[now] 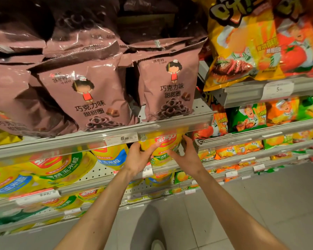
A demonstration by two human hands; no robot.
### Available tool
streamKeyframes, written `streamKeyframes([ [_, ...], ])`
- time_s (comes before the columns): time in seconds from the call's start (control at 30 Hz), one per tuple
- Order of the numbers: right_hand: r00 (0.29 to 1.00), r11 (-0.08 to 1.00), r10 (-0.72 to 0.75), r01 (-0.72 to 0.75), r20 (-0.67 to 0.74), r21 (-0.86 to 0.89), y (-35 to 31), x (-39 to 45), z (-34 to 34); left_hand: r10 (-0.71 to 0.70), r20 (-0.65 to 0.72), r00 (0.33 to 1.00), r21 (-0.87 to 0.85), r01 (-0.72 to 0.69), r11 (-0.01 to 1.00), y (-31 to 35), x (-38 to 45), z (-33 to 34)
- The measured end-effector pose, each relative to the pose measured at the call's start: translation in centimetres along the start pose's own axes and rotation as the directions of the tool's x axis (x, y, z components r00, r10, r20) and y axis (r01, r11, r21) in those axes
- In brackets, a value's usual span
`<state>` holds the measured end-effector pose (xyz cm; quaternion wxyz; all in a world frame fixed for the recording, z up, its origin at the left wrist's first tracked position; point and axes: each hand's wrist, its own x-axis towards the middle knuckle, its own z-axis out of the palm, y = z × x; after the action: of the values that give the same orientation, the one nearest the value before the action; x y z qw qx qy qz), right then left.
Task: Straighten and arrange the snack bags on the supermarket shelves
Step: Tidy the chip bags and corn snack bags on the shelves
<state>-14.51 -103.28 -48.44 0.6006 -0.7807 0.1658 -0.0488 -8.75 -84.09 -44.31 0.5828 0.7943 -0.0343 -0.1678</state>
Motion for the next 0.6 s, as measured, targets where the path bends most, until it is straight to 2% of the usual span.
streamKeyframes([
  [0.27, 0.997, 1.000, -0.018, 0.016, 0.072, 0.015, -1.5, -1.1, -1.1, -0.025, 0.149, 0.988, 0.035, 0.020, 0.999, -1.0, -0.2, -1.5],
  [0.43, 0.999, 0.993, 0.002, 0.004, 0.054, -0.114, -2.7, -1.3, -2.3, 0.005, 0.198, 0.980, -0.048, 0.005, 0.999, -1.2, -0.8, -2.0],
  [0.6, 0.999, 0.956, -0.013, 0.026, 0.045, -0.293, -3.6, -1.5, -3.0, 0.031, 0.215, 0.976, -0.014, -0.028, 0.999, -1.4, -1.4, -2.2],
])
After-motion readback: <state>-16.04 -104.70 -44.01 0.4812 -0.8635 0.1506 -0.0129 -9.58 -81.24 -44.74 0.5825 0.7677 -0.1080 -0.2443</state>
